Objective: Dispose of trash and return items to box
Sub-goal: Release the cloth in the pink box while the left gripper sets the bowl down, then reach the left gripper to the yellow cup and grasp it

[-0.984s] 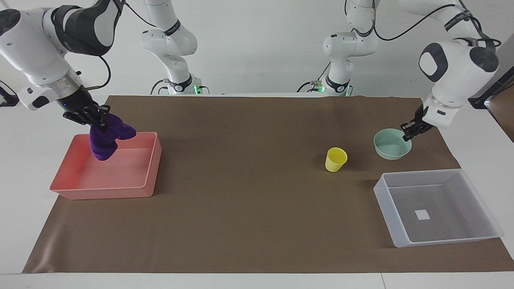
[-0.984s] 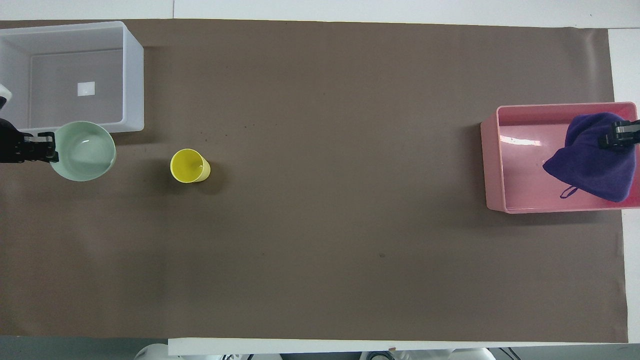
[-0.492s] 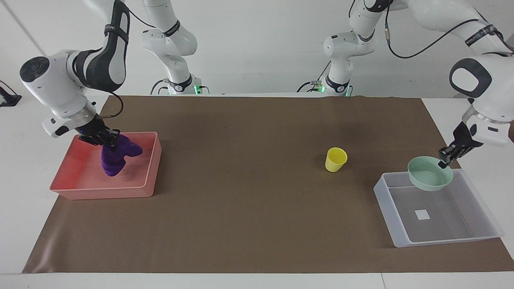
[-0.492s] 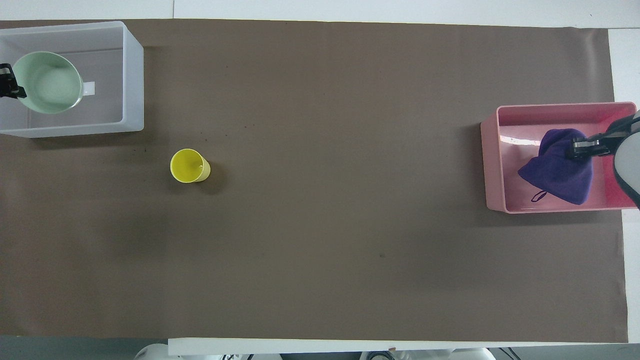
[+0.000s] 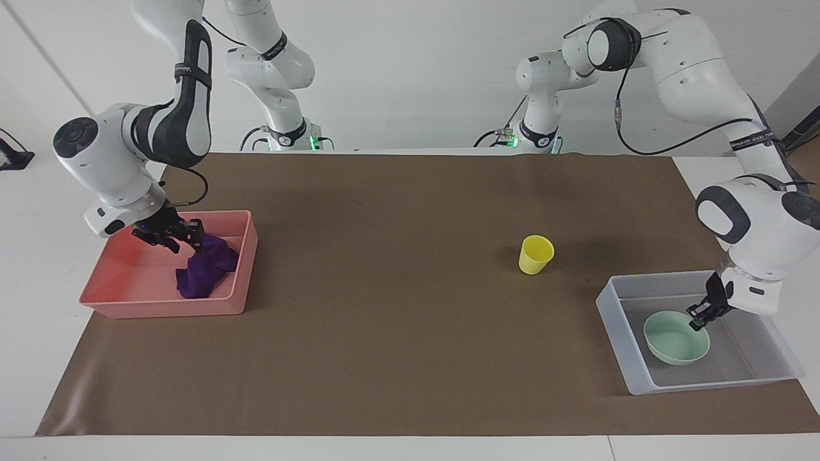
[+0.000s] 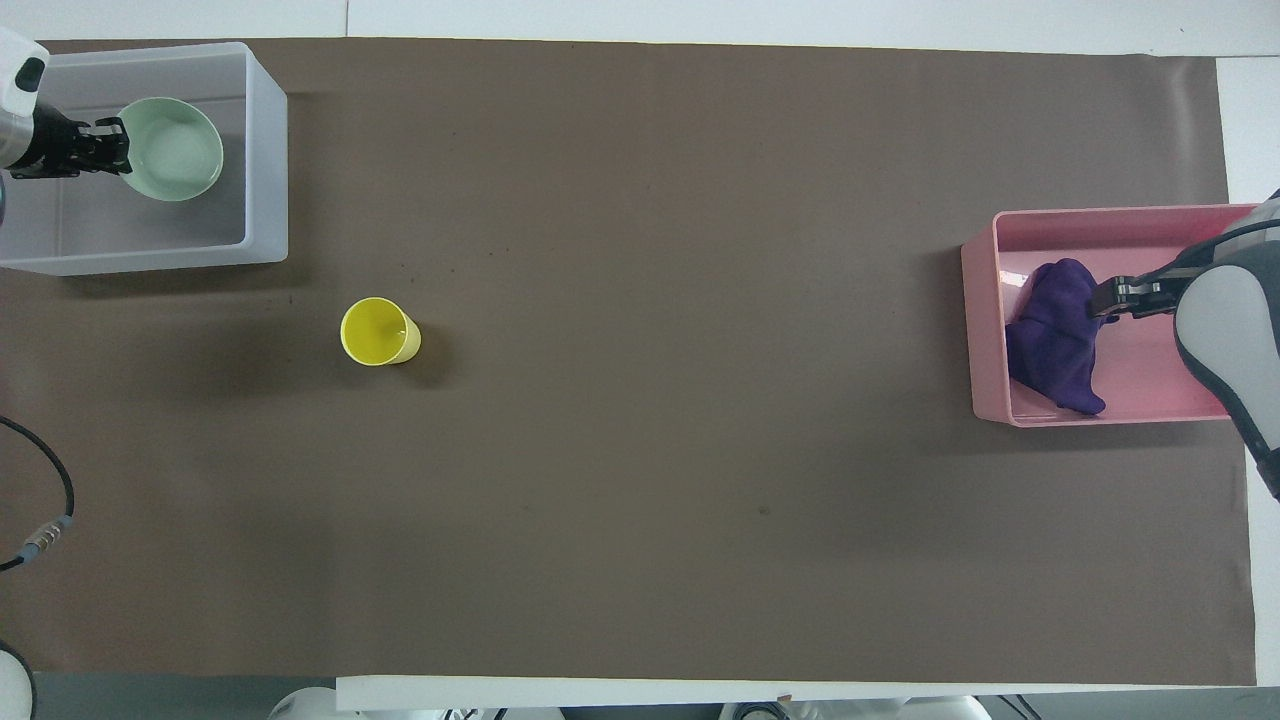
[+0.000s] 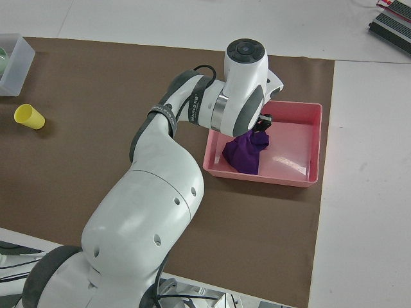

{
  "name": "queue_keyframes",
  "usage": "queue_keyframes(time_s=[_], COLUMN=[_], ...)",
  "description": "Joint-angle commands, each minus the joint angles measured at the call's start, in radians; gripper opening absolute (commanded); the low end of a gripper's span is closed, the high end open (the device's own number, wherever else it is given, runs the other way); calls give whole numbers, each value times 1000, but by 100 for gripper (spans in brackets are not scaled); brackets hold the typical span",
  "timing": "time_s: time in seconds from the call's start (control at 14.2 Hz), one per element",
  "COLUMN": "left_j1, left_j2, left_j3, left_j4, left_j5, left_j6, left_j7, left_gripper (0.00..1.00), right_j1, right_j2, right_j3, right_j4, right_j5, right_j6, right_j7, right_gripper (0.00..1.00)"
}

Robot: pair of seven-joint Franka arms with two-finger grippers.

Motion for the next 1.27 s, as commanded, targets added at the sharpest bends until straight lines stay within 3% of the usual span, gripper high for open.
queue_keyframes(time_s=[0.0, 0.07, 0.14, 0.35, 0.56, 0.7, 0.77, 0.91, 0.98, 1.05, 1.2], left_j1=[-8, -9, -14, -32, -113, -196, -246, -313, -330, -337, -337], left_j2=[-24, -32, -48, -180, -280, -414, -502, -597, -655, -689, -664], left_j3=[4, 6, 6, 1, -2, 1, 0, -6, -8, -9, -9], left_j4=[-36, -30, -18, -18, -32, -157, -267, -445, -575, -686, -763], left_j5=[18, 21, 26, 28, 28, 28, 28, 26, 25, 25, 23], left_j6=[42, 21, -20, -192, -368, -439, -439, -401, -290, -168, -14], left_j7=[11, 10, 7, 11, 5, -31, -92, -166, -185, -206, -216], left_gripper=[86, 98, 100, 100, 100, 100, 100, 100, 100, 100, 100], right_j1=[5, 33, 59, 123, 150, 147, 146, 146, 148, 148, 142], right_j2=[-23, -26, -28, -29, -34, -55, -72, -124, -150, -171, -195], right_j3=[14, 20, 20, 22, 20, 22, 22, 20, 20, 22, 20], right_j4=[12, 34, 63, 216, 340, 412, 428, 428, 419, 408, 378], right_j5=[13, 13, 13, 9, -13, -68, -92, -94, -94, -93, -90], right_j6=[-18, -44, -84, -275, -436, -545, -591, -664, -694, -710, -714], right_j7=[14, 52, 97, 157, 157, 152, 146, 145, 146, 146, 140], right_gripper=[99, 99, 99, 99, 99, 99, 99, 99, 99, 100, 100])
